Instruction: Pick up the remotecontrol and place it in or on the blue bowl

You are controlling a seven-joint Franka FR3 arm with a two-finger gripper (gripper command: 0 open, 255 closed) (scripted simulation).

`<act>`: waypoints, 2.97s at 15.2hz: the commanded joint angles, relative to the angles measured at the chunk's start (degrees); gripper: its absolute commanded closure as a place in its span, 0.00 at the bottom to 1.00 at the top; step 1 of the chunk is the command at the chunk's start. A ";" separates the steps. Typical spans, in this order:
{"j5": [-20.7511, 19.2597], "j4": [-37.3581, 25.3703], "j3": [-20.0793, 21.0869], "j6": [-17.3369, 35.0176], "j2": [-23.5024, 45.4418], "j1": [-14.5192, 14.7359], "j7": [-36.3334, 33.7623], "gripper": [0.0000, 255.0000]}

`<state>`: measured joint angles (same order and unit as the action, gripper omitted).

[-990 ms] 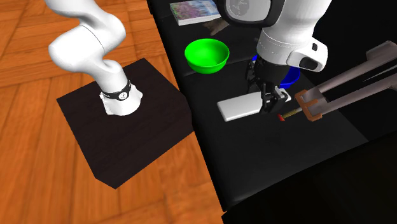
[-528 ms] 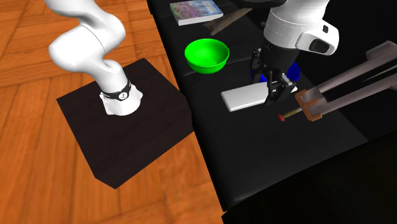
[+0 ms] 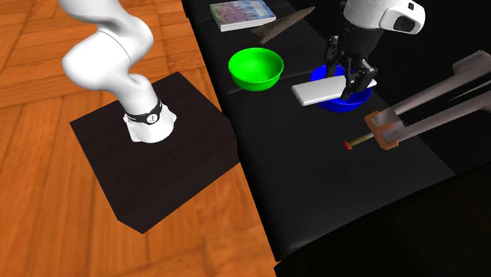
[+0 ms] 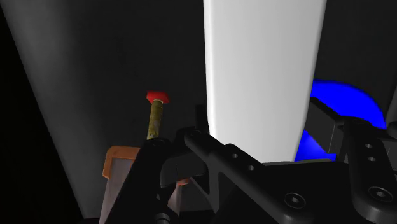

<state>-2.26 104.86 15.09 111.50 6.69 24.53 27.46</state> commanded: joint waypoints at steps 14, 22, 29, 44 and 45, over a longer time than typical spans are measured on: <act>-4.53 -11.83 4.17 -1.09 11.68 8.64 -13.62 1.00; -5.27 -7.83 3.87 4.42 13.29 8.69 -14.15 1.00; -5.35 -7.52 3.84 4.91 13.48 8.70 -14.21 1.00; -4.47 -12.22 4.20 -1.60 11.55 8.66 -13.61 0.00; -4.47 -12.23 4.20 -1.60 11.55 8.66 -13.61 0.00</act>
<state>-6.75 92.64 19.29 109.94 18.27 33.20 13.85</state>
